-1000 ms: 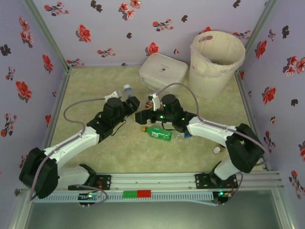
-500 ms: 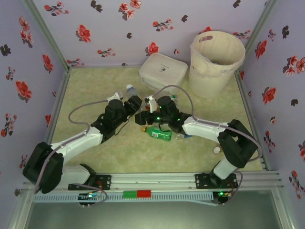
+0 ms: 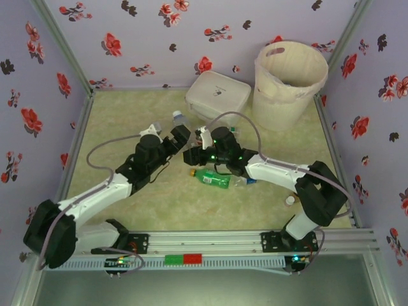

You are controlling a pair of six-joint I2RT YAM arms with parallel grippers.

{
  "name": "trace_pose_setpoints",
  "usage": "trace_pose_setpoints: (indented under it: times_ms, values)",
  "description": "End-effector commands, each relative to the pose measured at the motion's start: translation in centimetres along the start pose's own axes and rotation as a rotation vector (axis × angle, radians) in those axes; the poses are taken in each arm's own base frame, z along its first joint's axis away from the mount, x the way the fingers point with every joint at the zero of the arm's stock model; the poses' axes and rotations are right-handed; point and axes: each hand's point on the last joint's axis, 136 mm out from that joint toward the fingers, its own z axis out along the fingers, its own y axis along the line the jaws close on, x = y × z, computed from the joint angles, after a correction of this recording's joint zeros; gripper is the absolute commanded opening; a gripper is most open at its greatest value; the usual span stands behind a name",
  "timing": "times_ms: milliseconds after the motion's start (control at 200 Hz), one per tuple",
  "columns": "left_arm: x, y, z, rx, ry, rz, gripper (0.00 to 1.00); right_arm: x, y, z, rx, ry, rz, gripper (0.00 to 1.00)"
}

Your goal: Put the plastic bottles in the bin

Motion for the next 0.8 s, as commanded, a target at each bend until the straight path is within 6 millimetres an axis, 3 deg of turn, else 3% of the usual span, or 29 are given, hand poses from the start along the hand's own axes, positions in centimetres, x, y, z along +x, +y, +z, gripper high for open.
trace_pose_setpoints:
  times_ms: [0, 135, 280, 385, 585, 795]
  values:
    - [-2.6, 2.0, -2.1, -0.099, -0.079, 0.081, 1.00, -2.8, -1.2, -2.7, 0.102, -0.051, -0.046, 0.39]
    - [-4.7, 4.7, -4.2, -0.169, -0.145, 0.079, 1.00, -4.8, -2.9, -6.0, 0.181, -0.081, -0.056, 0.38]
    - [-4.8, 6.8, -5.3, -0.232, -0.144, 0.104, 1.00, -8.8, -5.0, -11.1, 0.341, -0.146, -0.075, 0.39]
    - [-3.4, 7.6, -4.9, -0.245, -0.096, 0.122, 1.00, -12.0, -5.6, -15.1, 0.427, -0.188, -0.089, 0.39]
    - [0.2, 7.9, -2.7, -0.239, 0.004, 0.169, 1.00, -17.7, -9.4, -22.1, 0.582, -0.321, 0.003, 0.39]
    - [3.2, 6.4, -0.2, -0.211, 0.094, 0.227, 1.00, -23.2, -14.4, -26.7, 0.608, -0.499, 0.165, 0.39]
